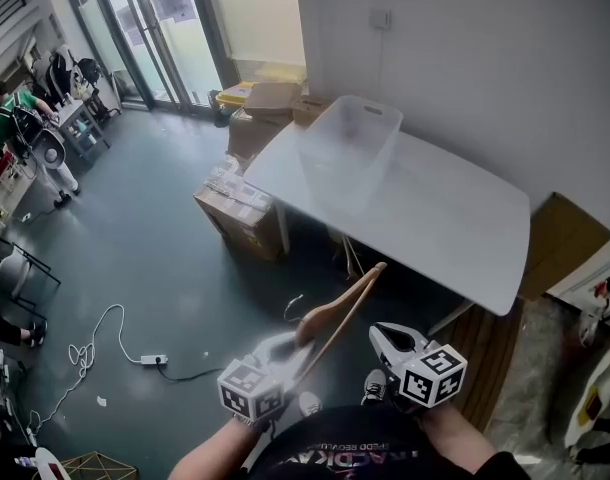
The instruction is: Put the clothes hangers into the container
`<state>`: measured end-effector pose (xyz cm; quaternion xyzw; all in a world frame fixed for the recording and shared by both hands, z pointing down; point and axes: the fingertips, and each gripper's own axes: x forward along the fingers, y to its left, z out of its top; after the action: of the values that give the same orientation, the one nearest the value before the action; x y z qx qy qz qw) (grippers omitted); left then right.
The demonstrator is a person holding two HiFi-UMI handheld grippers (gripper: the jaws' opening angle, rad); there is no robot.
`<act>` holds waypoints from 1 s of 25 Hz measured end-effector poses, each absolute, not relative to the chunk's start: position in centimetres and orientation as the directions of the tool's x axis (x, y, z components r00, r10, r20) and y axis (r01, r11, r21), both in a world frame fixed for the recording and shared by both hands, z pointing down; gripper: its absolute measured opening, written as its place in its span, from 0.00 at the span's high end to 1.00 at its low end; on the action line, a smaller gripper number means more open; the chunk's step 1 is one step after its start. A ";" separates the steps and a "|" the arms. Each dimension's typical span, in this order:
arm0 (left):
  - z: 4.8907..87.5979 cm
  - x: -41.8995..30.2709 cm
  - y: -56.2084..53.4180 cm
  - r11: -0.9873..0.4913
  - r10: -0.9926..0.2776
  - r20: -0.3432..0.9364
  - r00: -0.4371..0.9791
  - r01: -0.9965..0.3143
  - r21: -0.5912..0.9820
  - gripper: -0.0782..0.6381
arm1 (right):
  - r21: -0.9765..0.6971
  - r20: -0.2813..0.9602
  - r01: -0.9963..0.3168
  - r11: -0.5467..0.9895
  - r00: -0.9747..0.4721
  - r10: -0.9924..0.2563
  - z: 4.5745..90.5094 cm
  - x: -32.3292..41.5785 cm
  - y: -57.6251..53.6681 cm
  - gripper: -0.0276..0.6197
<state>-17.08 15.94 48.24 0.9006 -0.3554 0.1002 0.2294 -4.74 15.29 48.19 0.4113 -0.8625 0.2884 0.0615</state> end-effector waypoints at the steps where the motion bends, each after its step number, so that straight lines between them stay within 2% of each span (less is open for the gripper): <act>1: 48.3 -17.1 15.9 -0.640 -0.595 0.342 0.727 -0.686 0.345 0.81 | -0.444 0.344 -0.749 0.493 -0.650 -0.678 48.2 -4.6 15.2 0.95; 25: 47.8 -13.6 14.1 -0.586 -0.649 0.353 0.674 -0.738 0.334 0.81 | -0.456 0.342 -0.730 0.509 -0.672 -0.657 48.3 0.6 12.3 0.95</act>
<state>-13.64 14.14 47.80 0.8853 -0.3916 0.0970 0.2313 0.64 12.30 48.25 0.4004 -0.8663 0.2920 0.0624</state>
